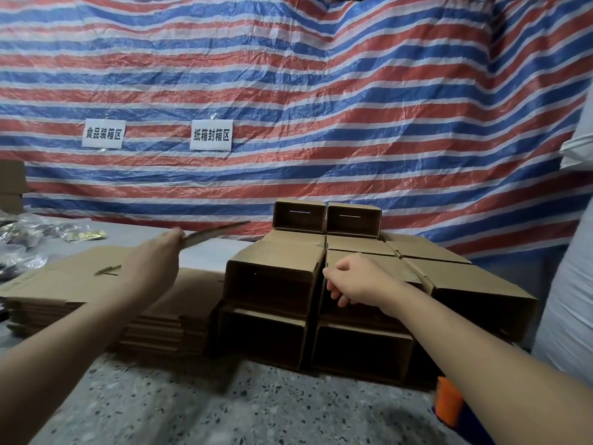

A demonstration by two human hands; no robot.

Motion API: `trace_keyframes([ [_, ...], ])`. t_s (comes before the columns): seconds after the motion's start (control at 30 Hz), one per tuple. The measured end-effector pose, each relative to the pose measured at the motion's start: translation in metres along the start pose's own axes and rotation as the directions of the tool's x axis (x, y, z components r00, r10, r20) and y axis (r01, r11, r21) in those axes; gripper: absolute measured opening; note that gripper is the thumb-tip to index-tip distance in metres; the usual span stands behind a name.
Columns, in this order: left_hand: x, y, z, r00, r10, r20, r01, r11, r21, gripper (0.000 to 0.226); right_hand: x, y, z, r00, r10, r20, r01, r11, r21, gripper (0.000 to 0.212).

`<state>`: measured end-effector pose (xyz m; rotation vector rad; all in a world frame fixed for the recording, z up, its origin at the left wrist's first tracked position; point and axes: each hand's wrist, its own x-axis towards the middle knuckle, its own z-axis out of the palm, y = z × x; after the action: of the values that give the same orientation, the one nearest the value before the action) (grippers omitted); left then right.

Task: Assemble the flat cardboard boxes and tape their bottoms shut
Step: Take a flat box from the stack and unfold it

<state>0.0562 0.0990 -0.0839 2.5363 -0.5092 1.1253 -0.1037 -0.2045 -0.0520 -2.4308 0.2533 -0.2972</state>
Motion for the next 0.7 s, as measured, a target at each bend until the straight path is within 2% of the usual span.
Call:
trace_keyframes([
  [0.07, 0.013, 0.018, -0.024, 0.991, 0.053, -0.123, -0.059, 0.997, -0.047, 0.013, 0.003, -0.006, -0.009, 0.997, -0.030, -0.068, 0.031, 0.999, 0.010, 0.032],
  [0.17, 0.029, 0.050, -0.064, 0.948, 0.152, -0.280, -0.192, 0.974, -0.123, 0.016, 0.011, -0.021, -0.027, 0.959, -0.112, -0.262, 0.117, 0.993, 0.005, 0.036],
  [0.3, 0.040, 0.092, -0.110, 0.895, 0.203, -0.398, -0.328, 0.903, -0.277, 0.021, 0.016, -0.047, -0.064, 0.888, -0.148, -0.435, 0.260, 0.942, 0.210, 0.036],
  [0.4, 0.040, 0.118, -0.130, 0.921, 0.162, -0.354, -0.322, 0.828, -0.458, 0.023, 0.012, -0.056, -0.095, 0.822, -0.142, -0.552, 0.410, 0.820, 0.400, 0.052],
  [0.5, 0.036, 0.137, -0.142, 0.949, 0.138, -0.285, -0.291, 0.738, -0.609, 0.023, 0.002, -0.057, -0.121, 0.683, -0.110, -0.722, 0.548, 0.730, 0.407, 0.061],
  [0.57, 0.033, 0.147, -0.146, 0.961, 0.163, -0.225, -0.276, 0.634, -0.722, 0.021, -0.007, -0.056, -0.133, 0.641, -0.085, -0.763, 0.589, 0.691, 0.418, 0.058],
  [0.6, 0.031, 0.150, -0.147, 0.968, 0.165, -0.188, -0.249, 0.554, -0.795, 0.021, -0.011, -0.054, -0.137, 0.622, -0.083, -0.779, 0.598, 0.692, 0.404, 0.050],
  [0.63, 0.030, 0.153, -0.147, 0.977, 0.159, -0.141, -0.201, 0.474, -0.857, 0.022, -0.015, -0.053, -0.140, 0.597, -0.086, -0.798, 0.597, 0.712, 0.369, 0.038],
  [0.7, 0.028, 0.160, -0.147, 0.989, 0.139, -0.039, -0.085, 0.338, -0.937, 0.023, -0.024, -0.049, -0.144, 0.556, -0.098, -0.825, 0.584, 0.753, 0.304, 0.036],
])
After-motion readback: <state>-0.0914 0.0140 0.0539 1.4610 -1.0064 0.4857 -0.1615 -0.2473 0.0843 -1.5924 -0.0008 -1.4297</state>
